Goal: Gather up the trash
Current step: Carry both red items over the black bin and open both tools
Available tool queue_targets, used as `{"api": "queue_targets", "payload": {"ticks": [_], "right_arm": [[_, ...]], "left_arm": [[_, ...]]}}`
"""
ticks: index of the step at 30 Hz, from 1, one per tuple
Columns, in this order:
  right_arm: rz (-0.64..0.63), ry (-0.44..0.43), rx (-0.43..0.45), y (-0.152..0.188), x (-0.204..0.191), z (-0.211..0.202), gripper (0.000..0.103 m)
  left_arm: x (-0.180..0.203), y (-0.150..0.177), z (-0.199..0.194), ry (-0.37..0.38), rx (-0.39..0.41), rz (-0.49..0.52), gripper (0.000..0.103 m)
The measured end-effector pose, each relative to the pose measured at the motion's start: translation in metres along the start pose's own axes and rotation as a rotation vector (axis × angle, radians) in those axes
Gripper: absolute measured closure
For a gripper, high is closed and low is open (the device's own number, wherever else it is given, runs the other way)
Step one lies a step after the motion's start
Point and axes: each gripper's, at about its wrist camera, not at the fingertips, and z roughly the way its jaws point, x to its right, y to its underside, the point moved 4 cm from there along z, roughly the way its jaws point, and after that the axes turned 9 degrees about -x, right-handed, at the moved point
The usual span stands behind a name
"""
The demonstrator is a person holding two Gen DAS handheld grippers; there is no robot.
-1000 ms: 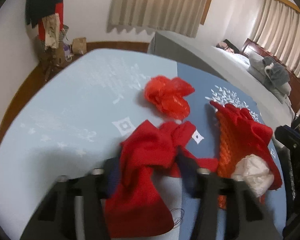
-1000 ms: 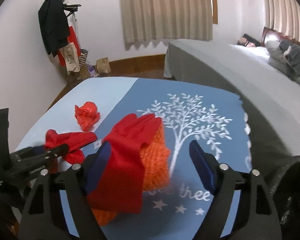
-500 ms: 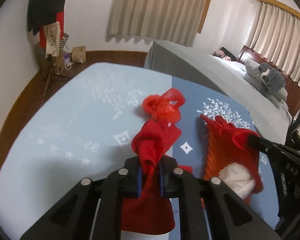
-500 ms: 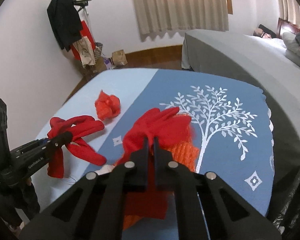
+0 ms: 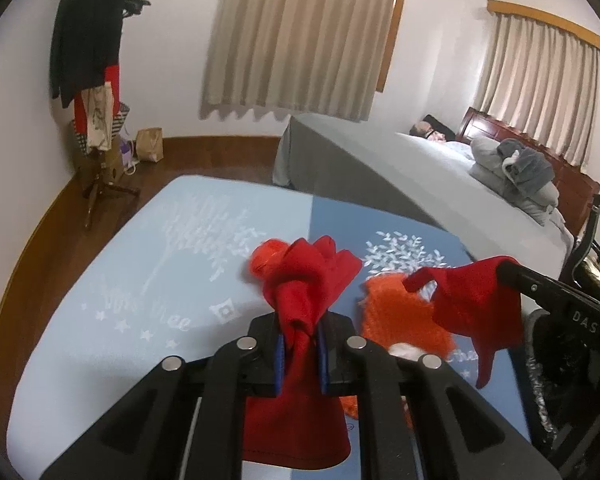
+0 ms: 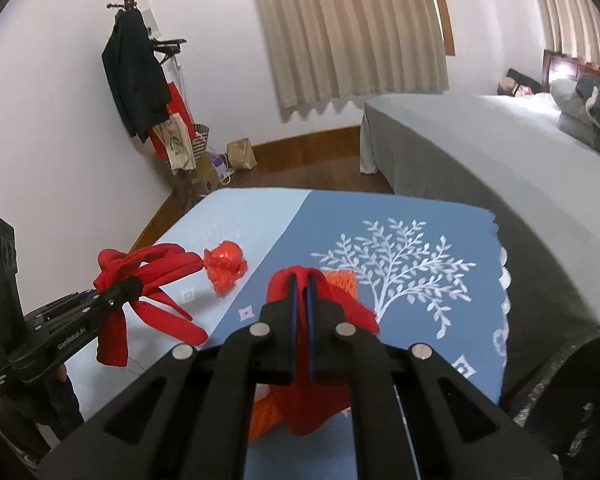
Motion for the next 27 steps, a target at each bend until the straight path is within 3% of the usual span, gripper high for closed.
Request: {"api": "queue_targets", "payload": {"ticks": [27], "right_arm": [[0.038, 0.065, 0.139, 0.004, 0.037, -0.104, 0.099]], "left_arm": [[0.098, -0.006, -0.038, 0.122, 0.047, 0.135, 0.090]]}}
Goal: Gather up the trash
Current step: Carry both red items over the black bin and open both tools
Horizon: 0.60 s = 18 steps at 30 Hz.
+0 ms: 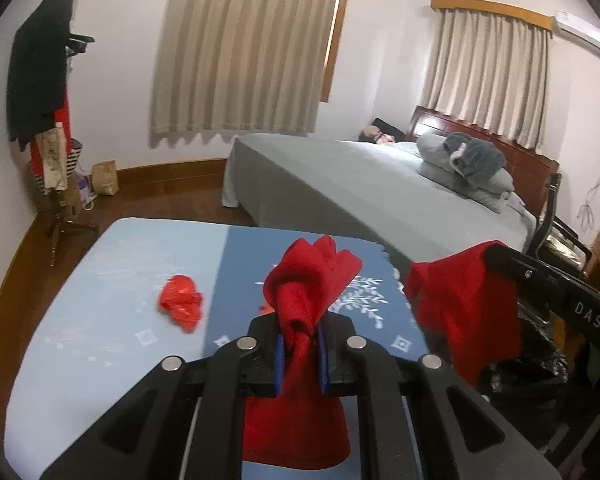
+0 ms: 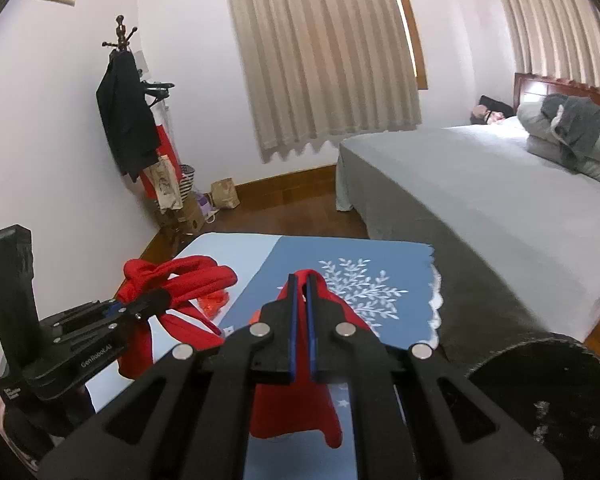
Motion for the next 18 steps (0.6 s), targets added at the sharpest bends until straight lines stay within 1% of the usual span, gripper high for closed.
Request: {"api": "queue_targets", "payload": {"ticks": [12, 18], "right_arm": [[0.057, 0.087, 0.036, 0.018, 0.048, -0.049, 0.099], [0.092, 0.165, 0.040, 0.034, 0.081, -0.075, 0.099]], "left_arm": [[0.066, 0.001, 0.004, 0.084, -0.007, 0.072, 0.090], [0.103, 0.005, 0.007, 0.131, -0.017, 0.120, 0.090]]}}
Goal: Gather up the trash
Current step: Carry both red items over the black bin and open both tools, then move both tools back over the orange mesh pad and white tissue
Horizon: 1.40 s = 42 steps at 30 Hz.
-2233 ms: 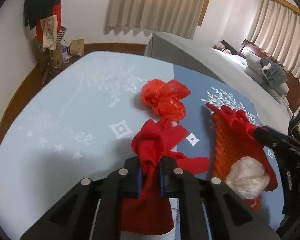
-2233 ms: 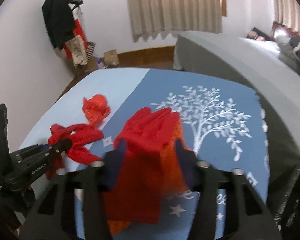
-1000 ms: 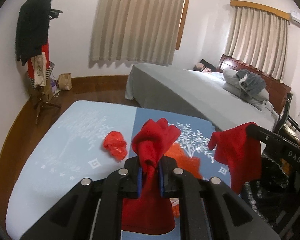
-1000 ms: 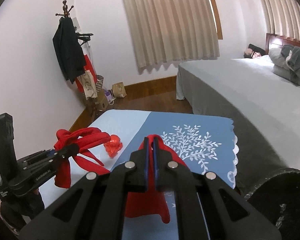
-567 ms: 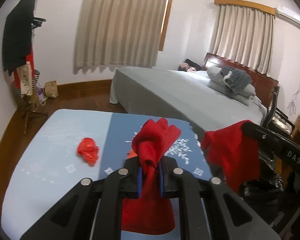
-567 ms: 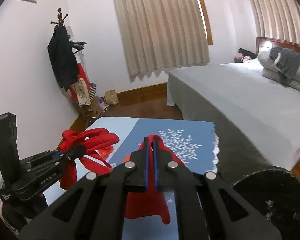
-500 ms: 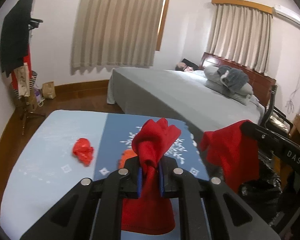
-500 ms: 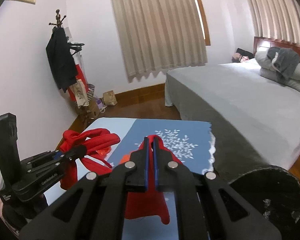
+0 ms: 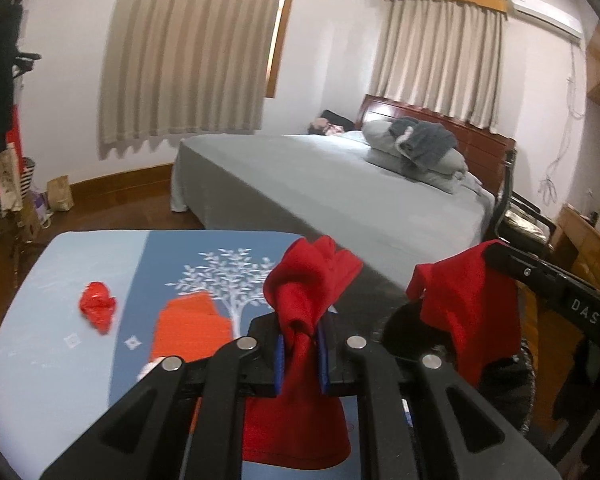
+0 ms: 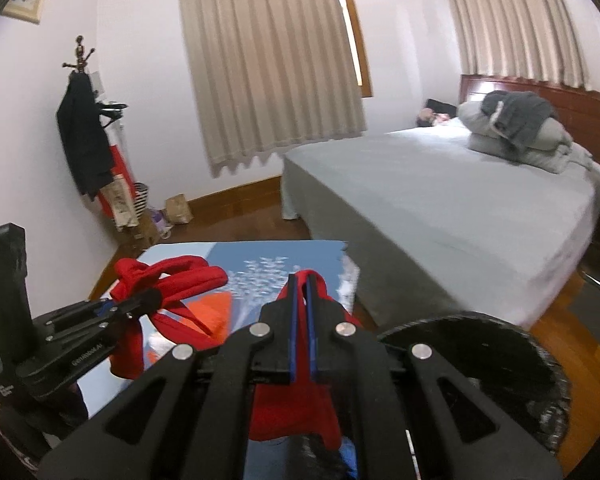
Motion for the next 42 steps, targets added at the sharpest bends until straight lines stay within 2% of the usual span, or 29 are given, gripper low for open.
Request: {"api": "queue_targets", "payload": {"ticks": [19, 33, 34, 35, 37, 38, 39, 40, 42], "right_arm": [[0.141, 0.189, -0.037, 0.051, 0.107, -0.031, 0.099], [0.193, 0.237, -0.078, 0.074, 0.147, -0.027, 0.099], [0.195, 0.239, -0.082, 0.076, 0.149, -0.027, 0.097], [0.196, 0.240, -0.086, 0.077, 0.151, -0.026, 0.096], [0.197, 0.247, -0.101, 0.078, 0.153, -0.024, 0.094], [0.197, 0.250, -0.107, 0.079, 0.154, -0.023, 0.088], [0.198, 0.257, -0.114, 0.081, 0.156, -0.022, 0.084], [0.200, 0.262, -0.118, 0.083, 0.157, -0.021, 0.079], [0.208, 0.267, -0.123, 0.085, 0.159, -0.021, 0.075]], "left_arm": [[0.112, 0.005, 0.040, 0.173, -0.062, 0.145, 0.090], [0.161, 0.011, 0.080, 0.251, -0.115, 0.191, 0.090], [0.163, 0.012, 0.082, 0.259, -0.122, 0.192, 0.090], [0.166, 0.012, 0.085, 0.266, -0.131, 0.196, 0.088], [0.168, 0.014, 0.089, 0.274, -0.150, 0.199, 0.078], [0.168, 0.014, 0.090, 0.278, -0.155, 0.198, 0.063], [0.167, 0.014, 0.090, 0.280, -0.157, 0.192, 0.052], [0.166, 0.015, 0.090, 0.280, -0.160, 0.190, 0.050], [0.164, 0.016, 0.090, 0.277, -0.166, 0.190, 0.047]]}}
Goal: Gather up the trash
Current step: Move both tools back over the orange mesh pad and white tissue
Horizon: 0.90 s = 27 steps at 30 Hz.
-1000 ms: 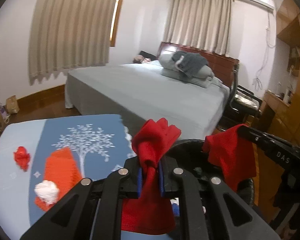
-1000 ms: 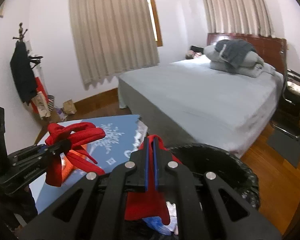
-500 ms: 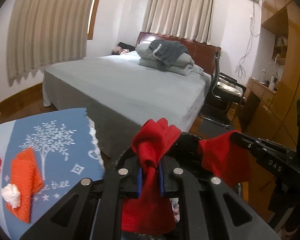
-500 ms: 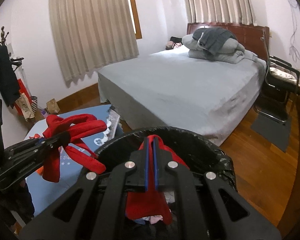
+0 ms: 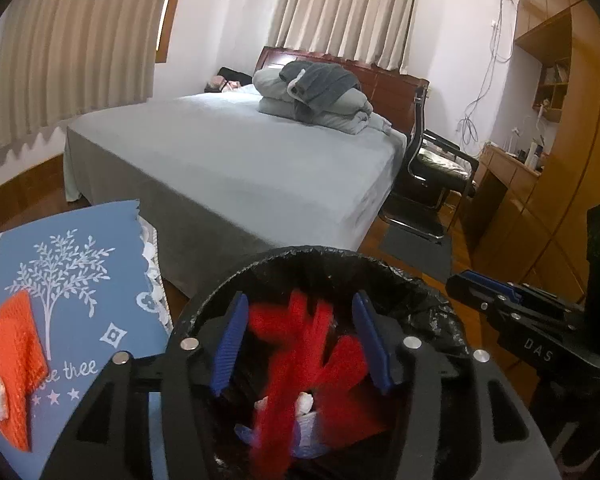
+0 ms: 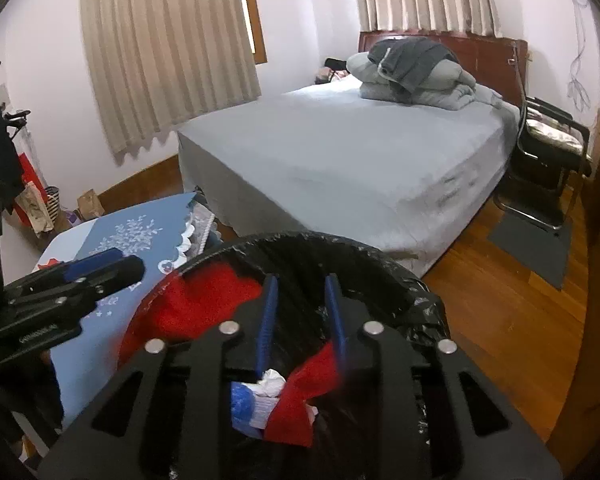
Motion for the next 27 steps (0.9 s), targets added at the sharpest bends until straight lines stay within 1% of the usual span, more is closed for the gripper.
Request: {"api": "queue_targets", "payload": {"ticks": [1, 2, 3, 4, 5, 6, 7, 8, 12, 14, 19, 22, 27], "right_arm": [[0.006, 0.003, -0.002, 0.001, 0.001, 0.001, 0.071], [0.010, 0.007, -0.002, 0.002, 0.003, 0.001, 0.063], [0.013, 0.011, 0.001, 0.003, 0.003, 0.000, 0.059], [0.014, 0.013, 0.008, 0.002, 0.002, -0.001, 0.049], [0.013, 0.015, 0.014, 0.002, 0.001, -0.001, 0.036], [0.010, 0.022, 0.025, 0.002, -0.001, -0.003, 0.029], [0.008, 0.031, 0.036, 0.001, -0.003, -0.005, 0.015], [0.005, 0.036, 0.045, 0.001, -0.005, -0.006, 0.011], [-0.010, 0.018, 0.061, -0.003, -0.021, -0.010, 0.007], [-0.014, -0.003, 0.061, -0.005, -0.031, -0.009, 0.006], [-0.035, -0.052, 0.067, -0.012, -0.068, -0.002, 0.006], [-0.056, -0.080, 0.068, -0.015, -0.092, 0.003, 0.006], [-0.106, -0.131, 0.060, -0.017, -0.139, 0.019, 0.006]], "left_arm": [[-0.002, 0.001, -0.002, -0.006, 0.001, -0.003, 0.045], [-0.003, 0.002, -0.003, -0.011, 0.005, -0.005, 0.042], [-0.006, 0.002, -0.005, -0.019, 0.011, -0.009, 0.040], [-0.010, 0.003, -0.009, -0.030, 0.018, -0.013, 0.039], [-0.012, 0.003, -0.012, -0.038, 0.024, -0.015, 0.035], [-0.017, 0.003, -0.017, -0.051, 0.035, -0.018, 0.030], [-0.022, 0.005, -0.023, -0.069, 0.049, -0.022, 0.028], [-0.026, 0.005, -0.026, -0.079, 0.057, -0.025, 0.023], [-0.048, 0.009, -0.048, -0.142, 0.088, -0.050, 0.009], [-0.061, 0.013, -0.060, -0.177, 0.101, -0.061, 0.007], [-0.096, 0.025, -0.086, -0.261, 0.128, -0.105, 0.006], [-0.125, 0.036, -0.105, -0.333, 0.140, -0.136, 0.006], [-0.167, 0.056, -0.124, -0.418, 0.138, -0.195, 0.006]]}}
